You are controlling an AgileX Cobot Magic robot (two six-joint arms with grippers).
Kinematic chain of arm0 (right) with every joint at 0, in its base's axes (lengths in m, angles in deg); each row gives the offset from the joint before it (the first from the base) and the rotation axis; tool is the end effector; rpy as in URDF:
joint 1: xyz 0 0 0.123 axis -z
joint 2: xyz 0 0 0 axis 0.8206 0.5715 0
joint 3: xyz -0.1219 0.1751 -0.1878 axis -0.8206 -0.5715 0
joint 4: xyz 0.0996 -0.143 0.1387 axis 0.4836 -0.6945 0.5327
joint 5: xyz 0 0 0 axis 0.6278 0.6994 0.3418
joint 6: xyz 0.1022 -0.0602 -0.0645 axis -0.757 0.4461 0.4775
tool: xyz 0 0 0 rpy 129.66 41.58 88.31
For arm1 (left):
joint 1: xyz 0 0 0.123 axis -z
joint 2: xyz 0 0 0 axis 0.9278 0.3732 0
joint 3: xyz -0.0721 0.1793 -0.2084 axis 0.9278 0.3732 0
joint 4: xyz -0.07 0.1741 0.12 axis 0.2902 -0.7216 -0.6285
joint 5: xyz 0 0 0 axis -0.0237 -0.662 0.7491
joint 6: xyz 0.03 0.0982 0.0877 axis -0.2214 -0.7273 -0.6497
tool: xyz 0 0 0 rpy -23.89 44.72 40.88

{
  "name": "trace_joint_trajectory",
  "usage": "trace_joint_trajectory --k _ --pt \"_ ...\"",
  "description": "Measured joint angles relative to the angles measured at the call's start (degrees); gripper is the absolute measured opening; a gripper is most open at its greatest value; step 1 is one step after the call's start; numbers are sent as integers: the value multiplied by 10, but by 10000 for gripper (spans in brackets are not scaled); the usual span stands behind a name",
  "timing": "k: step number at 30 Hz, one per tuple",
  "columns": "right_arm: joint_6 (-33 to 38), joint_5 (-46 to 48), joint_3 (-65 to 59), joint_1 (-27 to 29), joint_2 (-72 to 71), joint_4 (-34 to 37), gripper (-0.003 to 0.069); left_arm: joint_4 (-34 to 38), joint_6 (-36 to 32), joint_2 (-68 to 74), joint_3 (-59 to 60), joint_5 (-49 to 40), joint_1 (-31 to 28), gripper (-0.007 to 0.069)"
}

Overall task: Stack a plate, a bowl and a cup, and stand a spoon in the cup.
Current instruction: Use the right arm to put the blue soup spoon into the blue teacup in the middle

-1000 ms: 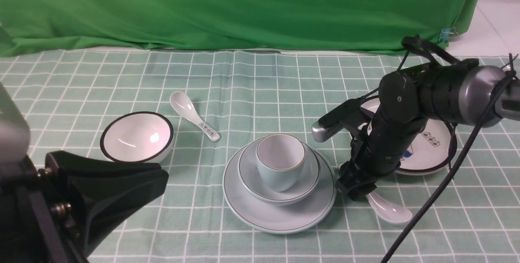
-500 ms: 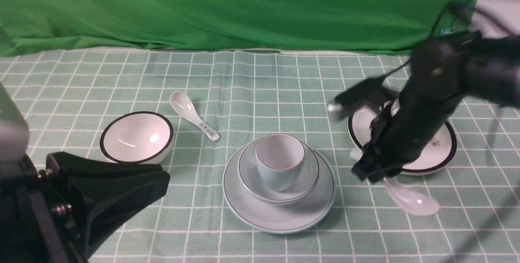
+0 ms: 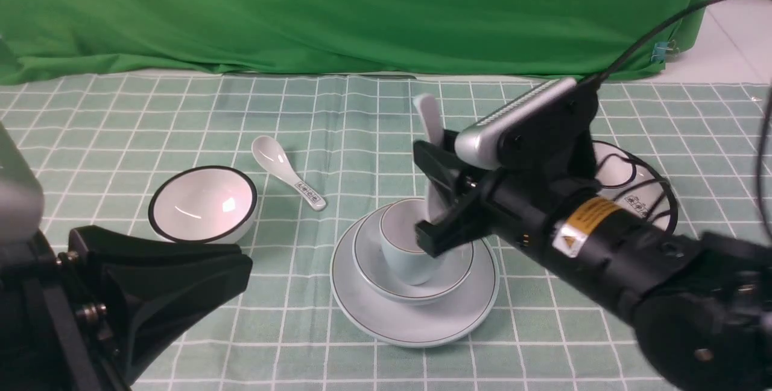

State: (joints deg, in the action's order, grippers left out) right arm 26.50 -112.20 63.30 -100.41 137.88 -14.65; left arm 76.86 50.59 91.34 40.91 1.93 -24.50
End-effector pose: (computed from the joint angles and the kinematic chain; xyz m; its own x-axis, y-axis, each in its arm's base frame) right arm 0.2547 0.2348 0.2845 0.0774 0.0244 -0.9967 -0.6211 0.7832 -0.0290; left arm 0.0988 -0.0976 0.3354 -0.1702 0.2868 -0.9427 0.7214 0.6880 0.0791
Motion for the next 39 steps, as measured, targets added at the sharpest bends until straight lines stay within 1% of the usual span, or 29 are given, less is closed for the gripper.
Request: trace_joint_trajectory --k 3,6,10,15,22,24,25,26,27,29,31,36,39 --pt "-23 -59 7 0 47 -4 167 0 -1 0 0 0 0 10" --pt "-42 -87 23 7 93 -16 167 0 -2 0 0 0 0 10" --pt "-63 -101 43 18 133 -42 167 -3 -1 0 0 0 0 10" --pt "-80 -115 47 32 154 -48 167 -9 -2 0 0 0 0 10" --pt "-84 -119 47 33 181 -50 168 -9 -10 0 0 0 0 10" --pt "-84 -119 47 33 189 -50 190 -9 -11 0 0 0 0 10" --pt "-84 -119 47 33 192 -51 214 -9 -11 0 0 0 0 10" --pt "-84 -119 47 33 193 -51 214 -9 -11 0 0 0 0 10" --pt "-84 -119 47 33 196 -51 258 -9 -11 0 0 0 0 10" --pt "-84 -121 47 33 196 -51 307 -9 -11 0 0 0 0 10" --pt "-84 -122 46 33 194 -51 332 -9 -12 0 0 0 0 10" --pt "-78 -96 33 20 126 -51 346 -9 -15 -12 0 0 0 10" --pt "-76 -19 24 8 46 -52 346 -9 -23 -46 9 7 0 10"
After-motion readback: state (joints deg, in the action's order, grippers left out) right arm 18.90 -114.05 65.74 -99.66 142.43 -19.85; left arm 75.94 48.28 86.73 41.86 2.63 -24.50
